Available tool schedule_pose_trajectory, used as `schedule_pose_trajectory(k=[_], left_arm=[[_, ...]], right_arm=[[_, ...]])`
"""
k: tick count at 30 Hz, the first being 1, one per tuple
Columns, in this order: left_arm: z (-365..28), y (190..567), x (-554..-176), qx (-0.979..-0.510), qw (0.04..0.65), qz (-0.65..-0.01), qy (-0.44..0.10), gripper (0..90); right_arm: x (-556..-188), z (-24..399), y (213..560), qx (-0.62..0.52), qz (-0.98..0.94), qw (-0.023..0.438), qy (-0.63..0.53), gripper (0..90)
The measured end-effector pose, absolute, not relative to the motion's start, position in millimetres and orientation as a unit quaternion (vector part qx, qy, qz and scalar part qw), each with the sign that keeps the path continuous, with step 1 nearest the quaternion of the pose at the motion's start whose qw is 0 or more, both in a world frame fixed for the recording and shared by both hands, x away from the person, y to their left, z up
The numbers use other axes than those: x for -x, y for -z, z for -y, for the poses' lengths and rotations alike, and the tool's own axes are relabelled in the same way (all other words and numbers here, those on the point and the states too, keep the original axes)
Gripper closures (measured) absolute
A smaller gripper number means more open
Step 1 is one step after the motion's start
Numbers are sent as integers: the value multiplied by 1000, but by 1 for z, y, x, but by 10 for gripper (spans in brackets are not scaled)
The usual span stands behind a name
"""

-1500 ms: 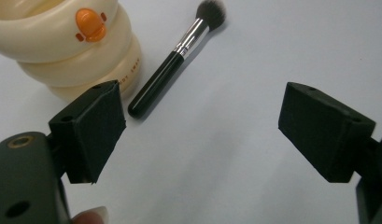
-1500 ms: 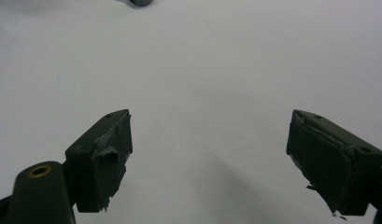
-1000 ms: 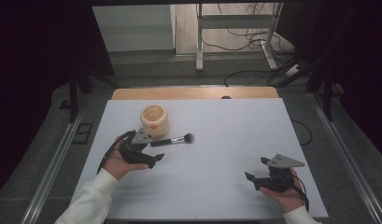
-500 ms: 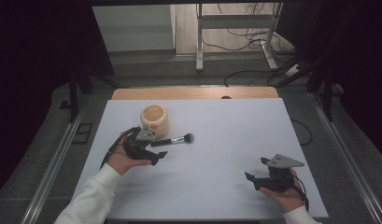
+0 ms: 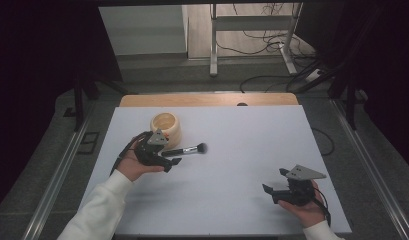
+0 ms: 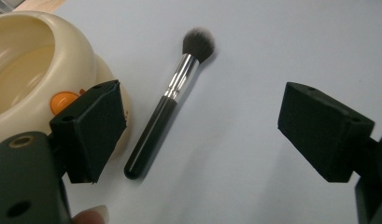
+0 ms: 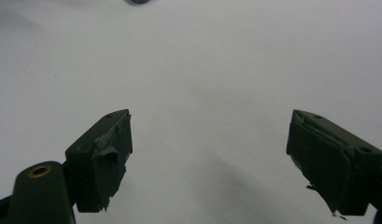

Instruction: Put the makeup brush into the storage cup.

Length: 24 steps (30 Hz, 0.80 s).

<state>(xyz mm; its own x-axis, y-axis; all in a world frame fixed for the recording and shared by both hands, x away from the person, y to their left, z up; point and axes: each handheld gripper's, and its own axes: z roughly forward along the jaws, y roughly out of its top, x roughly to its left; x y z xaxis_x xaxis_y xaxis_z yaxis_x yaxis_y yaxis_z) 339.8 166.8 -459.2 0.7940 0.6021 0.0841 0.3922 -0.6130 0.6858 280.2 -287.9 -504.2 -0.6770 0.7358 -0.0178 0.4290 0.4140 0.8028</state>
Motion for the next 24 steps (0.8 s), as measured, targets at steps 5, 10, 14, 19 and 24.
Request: schedule_pose_trajectory(k=[5,10,14,19,24], left_arm=[[-165,458,-344,-885,341,-277,-154,154],[-162,457,-350,-886,344,-273,-149,154],[-160,459,-355,-884,351,-275,-142,155],[-161,461,-359,-883,352,-278,-138,156],[-162,461,-363,-884,351,-278,-136,156]], right_arm=[[-280,288,505,-356,-820,187,-407,152],[-281,288,505,-355,-821,186,-407,152],[-281,288,505,-355,-822,186,-406,152],[-281,287,506,-356,-822,184,-405,152],[-282,287,506,-356,-822,184,-404,152]])
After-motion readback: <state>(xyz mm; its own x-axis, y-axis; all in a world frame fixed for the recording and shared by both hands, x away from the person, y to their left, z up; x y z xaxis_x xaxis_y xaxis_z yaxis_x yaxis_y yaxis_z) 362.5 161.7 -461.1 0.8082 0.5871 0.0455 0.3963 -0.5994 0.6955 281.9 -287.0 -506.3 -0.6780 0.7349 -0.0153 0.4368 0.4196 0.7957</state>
